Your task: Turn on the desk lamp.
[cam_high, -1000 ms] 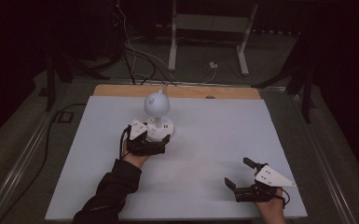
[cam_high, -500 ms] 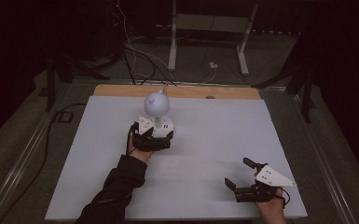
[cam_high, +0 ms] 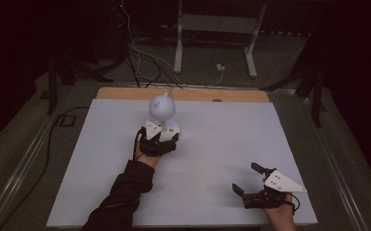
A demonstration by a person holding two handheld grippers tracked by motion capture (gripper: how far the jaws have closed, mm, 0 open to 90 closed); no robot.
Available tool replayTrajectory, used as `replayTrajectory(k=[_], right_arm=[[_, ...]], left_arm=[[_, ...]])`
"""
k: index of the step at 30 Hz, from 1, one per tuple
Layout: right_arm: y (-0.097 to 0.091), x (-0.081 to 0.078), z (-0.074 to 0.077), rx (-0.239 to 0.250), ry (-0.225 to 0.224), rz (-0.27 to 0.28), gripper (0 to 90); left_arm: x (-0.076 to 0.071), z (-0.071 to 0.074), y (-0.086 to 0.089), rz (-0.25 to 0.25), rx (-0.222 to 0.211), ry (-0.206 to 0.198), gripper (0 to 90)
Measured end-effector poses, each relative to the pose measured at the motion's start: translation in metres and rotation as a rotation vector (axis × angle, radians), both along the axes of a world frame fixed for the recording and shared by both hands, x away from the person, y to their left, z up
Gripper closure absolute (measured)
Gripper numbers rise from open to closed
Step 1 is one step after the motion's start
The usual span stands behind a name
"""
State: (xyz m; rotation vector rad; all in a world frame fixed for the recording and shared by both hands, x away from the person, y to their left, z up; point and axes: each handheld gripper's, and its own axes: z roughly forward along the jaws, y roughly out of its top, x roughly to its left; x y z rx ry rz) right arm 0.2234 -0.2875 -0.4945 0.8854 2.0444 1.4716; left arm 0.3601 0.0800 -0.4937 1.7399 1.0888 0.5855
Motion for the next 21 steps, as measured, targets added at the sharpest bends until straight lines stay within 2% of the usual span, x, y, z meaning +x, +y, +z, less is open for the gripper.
replayTrajectory(k=[4,11,14,21], right_arm=[[0.000,0.000,0.000,0.002,0.002,0.002,0.0],[0.000,0.000,0.000,0.002,0.008,0.005,0.0],[0.000,0.000,0.000,0.003,0.009,0.007,0.0],[0.000,0.000,0.000,0.008,0.011,0.008,0.0]], left_arm=[[0.002,-0.003,0.000,0.002,0.007,0.003,40.2],[0.004,-0.006,0.000,0.010,0.015,0.008,57.8],[0.005,-0.007,-0.002,0.014,0.041,0.019,63.2],[0.010,-0.011,-0.001,0.005,0.066,0.043,79.2]])
